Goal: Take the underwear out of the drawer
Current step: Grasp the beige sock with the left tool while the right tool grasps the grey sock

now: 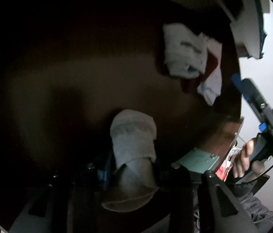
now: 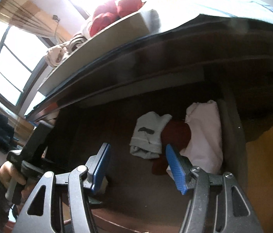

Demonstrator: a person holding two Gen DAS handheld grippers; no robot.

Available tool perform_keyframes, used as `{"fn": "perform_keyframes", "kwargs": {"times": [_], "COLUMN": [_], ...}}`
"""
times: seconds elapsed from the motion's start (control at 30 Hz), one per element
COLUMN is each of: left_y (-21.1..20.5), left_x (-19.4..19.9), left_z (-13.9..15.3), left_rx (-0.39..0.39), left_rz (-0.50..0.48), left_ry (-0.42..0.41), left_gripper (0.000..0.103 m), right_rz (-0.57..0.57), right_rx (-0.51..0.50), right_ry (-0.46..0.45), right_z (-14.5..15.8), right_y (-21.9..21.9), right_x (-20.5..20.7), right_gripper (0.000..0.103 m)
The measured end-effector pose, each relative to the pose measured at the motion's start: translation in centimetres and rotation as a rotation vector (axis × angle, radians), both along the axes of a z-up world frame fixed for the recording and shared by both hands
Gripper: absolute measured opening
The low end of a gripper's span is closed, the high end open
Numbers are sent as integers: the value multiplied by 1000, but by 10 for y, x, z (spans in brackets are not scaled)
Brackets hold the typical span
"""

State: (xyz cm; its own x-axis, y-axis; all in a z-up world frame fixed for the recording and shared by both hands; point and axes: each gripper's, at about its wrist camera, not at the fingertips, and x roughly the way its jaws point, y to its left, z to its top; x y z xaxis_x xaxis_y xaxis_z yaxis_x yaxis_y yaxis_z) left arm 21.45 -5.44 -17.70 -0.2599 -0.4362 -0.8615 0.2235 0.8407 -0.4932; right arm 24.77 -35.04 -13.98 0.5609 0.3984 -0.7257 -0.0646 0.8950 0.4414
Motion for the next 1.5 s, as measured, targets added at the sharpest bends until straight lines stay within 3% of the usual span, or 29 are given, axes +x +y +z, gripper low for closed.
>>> {"fn": "perform_keyframes", "kwargs": {"times": [0.3, 0.4, 0.57, 0.77, 0.97, 1.0, 1.03, 1.1, 1.27, 1.5], "left_y": [18, 30, 49, 67, 69, 70, 70, 75, 79, 73], "left_x": [6, -1, 5, 3, -2, -3, -4, -7, -11, -13], "left_z": [43, 49, 61, 76, 81, 81, 82, 82, 83, 80], "left_rx": [-67, -77, -9, 11, -4, -8, -13, -18, 5, 12], "left_rz": [180, 229, 268, 304, 323, 322, 324, 332, 342, 345], "left_ry": [-297, -359, -519, -604, -637, -641, -642, -640, -666, -662], "left_gripper": [34, 34, 34, 34, 34, 34, 34, 34, 34, 34], "right_rz": [7, 73, 161, 226, 281, 285, 291, 308, 294, 282], "right_rx": [4, -50, -179, -293, -414, -429, -458, -493, -445, -287], "right_ry": [47, 58, 161, 269, 352, 353, 346, 335, 285, 130], "right_z": [-6, -5, -25, -40, -56, -57, -56, -56, -46, -18], "right_y": [4, 22, 57, 82, 103, 105, 108, 112, 106, 99], "right_x": [23, 38, 65, 84, 98, 98, 98, 96, 87, 46], "right_gripper": [62, 62, 62, 62, 61, 58, 47, 41, 20, 17]}}
